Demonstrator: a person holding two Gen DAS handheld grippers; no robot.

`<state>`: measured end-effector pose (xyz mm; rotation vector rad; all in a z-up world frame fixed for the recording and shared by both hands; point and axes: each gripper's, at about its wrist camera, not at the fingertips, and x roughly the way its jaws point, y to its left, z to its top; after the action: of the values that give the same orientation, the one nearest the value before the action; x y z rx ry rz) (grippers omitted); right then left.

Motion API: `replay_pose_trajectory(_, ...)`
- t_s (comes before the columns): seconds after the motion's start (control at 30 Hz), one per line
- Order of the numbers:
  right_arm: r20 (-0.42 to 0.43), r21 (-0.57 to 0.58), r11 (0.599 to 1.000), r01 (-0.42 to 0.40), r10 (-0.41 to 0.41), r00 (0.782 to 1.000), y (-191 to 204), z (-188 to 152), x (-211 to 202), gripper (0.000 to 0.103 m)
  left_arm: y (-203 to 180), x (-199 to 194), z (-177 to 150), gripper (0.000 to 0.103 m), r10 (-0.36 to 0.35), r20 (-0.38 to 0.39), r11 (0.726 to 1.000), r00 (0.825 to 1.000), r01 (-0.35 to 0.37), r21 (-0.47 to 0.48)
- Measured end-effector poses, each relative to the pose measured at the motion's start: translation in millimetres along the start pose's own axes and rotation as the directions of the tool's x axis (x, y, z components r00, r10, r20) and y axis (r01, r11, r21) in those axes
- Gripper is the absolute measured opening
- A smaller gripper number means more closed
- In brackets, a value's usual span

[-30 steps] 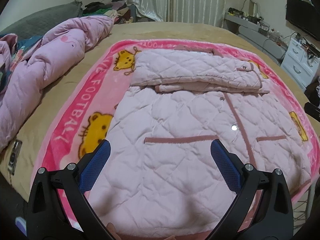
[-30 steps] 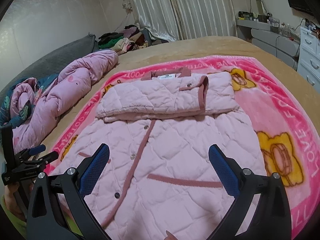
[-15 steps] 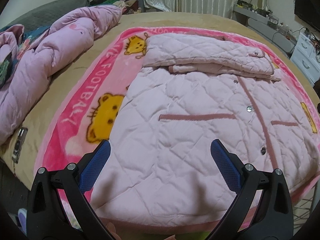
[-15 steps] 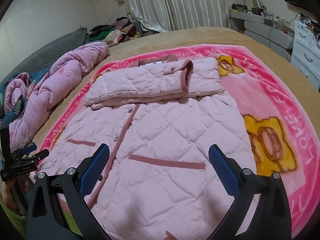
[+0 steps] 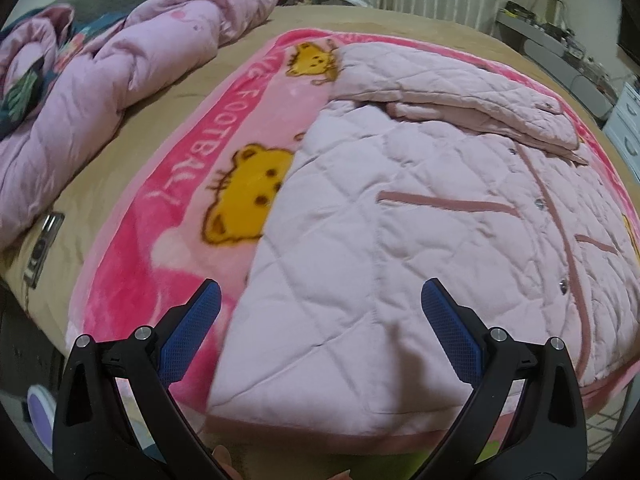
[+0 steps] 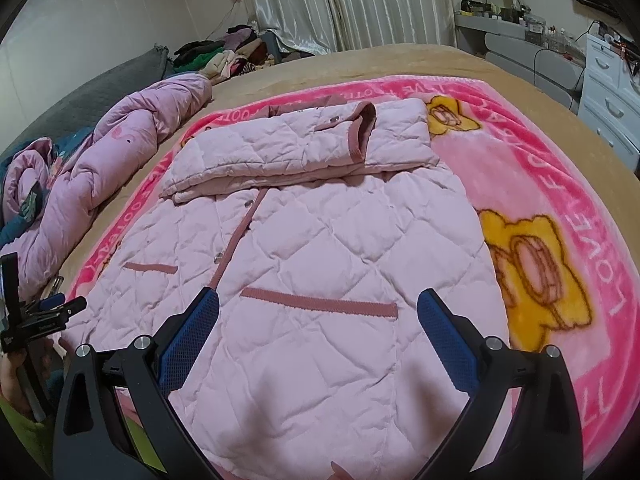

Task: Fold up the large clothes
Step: 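Move both tools along the jacket toward its ribbed hem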

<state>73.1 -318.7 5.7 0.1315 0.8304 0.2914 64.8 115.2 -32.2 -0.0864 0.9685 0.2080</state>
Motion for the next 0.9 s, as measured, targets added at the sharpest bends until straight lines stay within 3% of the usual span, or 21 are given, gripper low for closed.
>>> replay_pose_trajectory(0.37,-0.016,0.007,1.000,0.013,-0.012,1.000,-15,-12,-4,0.099,34,19,-12,0.094,-0.029,-0.074,0.994,0.997,0.021,-0.108)
replay_pose_trajectory(0.5,-0.032,0.010,1.000,0.028,-0.027,0.999,-21,-20,-7,0.099,34,26,-17,0.094,0.007,-0.093,0.996,0.996,-0.016,-0.093)
replay_pose_trajectory(0.67,-0.080,0.017,0.998,0.056,-0.055,0.995,-36,-40,-9,0.099,35,30,-20,0.094,0.002,-0.106,0.995,0.994,-0.012,-0.094)
replay_pose_trajectory(0.9,-0.117,0.029,0.996,0.087,-0.083,0.990,-55,-57,-13,0.099,41,40,-23,0.094,-0.052,-0.131,0.990,0.990,0.033,-0.139)
